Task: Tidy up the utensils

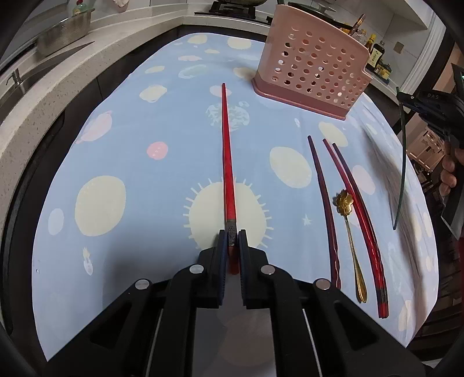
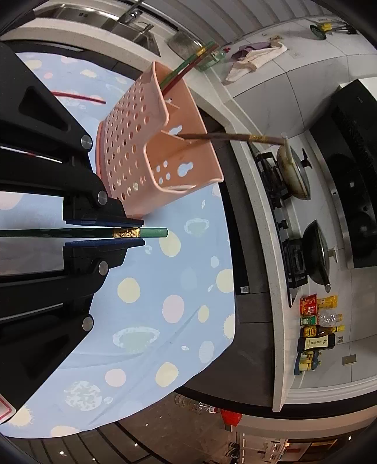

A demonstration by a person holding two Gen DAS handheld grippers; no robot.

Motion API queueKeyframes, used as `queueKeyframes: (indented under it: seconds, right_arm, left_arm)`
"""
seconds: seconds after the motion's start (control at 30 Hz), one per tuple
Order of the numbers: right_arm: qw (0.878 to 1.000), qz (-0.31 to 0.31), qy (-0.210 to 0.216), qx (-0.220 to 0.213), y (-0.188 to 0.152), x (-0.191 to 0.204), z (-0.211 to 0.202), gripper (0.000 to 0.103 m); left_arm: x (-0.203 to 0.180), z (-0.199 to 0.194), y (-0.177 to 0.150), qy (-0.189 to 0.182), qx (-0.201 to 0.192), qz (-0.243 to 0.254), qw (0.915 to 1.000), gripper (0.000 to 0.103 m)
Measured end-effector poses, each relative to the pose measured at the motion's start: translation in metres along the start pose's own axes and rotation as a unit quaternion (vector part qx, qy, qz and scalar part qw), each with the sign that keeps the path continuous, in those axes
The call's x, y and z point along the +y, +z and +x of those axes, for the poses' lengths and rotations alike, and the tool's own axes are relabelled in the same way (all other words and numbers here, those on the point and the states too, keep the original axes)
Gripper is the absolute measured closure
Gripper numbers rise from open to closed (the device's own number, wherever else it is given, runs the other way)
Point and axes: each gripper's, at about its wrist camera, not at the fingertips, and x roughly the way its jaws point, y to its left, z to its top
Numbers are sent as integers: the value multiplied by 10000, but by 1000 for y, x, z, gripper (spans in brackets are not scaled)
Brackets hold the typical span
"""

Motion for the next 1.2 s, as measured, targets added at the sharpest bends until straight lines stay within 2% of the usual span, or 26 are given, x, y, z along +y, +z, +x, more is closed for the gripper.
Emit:
queueKeyframes:
  seconds: [0.23,0.57,0.8,1.0,1.2]
  right_arm:
    - [9992,-25,320,-241,-7,14,-54,96]
    - [9956,-145,736,-561,-11,40,-113,96]
    - [9919,-245,941,-818,9,55,-132,96]
    - [9884,-306,1093,-1004,28,70,-143,96]
    - [9835,-364,1253,-1252,55,86,-149,96]
  left_arm:
    - [-5,-36,10,-106,-403,60,9991,96]
    - [-5,-112,46,-124,-1356,42,9907,96]
    - [-9,-148,98,-169,-1940,147,9808,96]
    - [-28,-173,139,-179,-2331,414,9714,96]
    - [-49,-195,173,-375,-2652,592,9616,96]
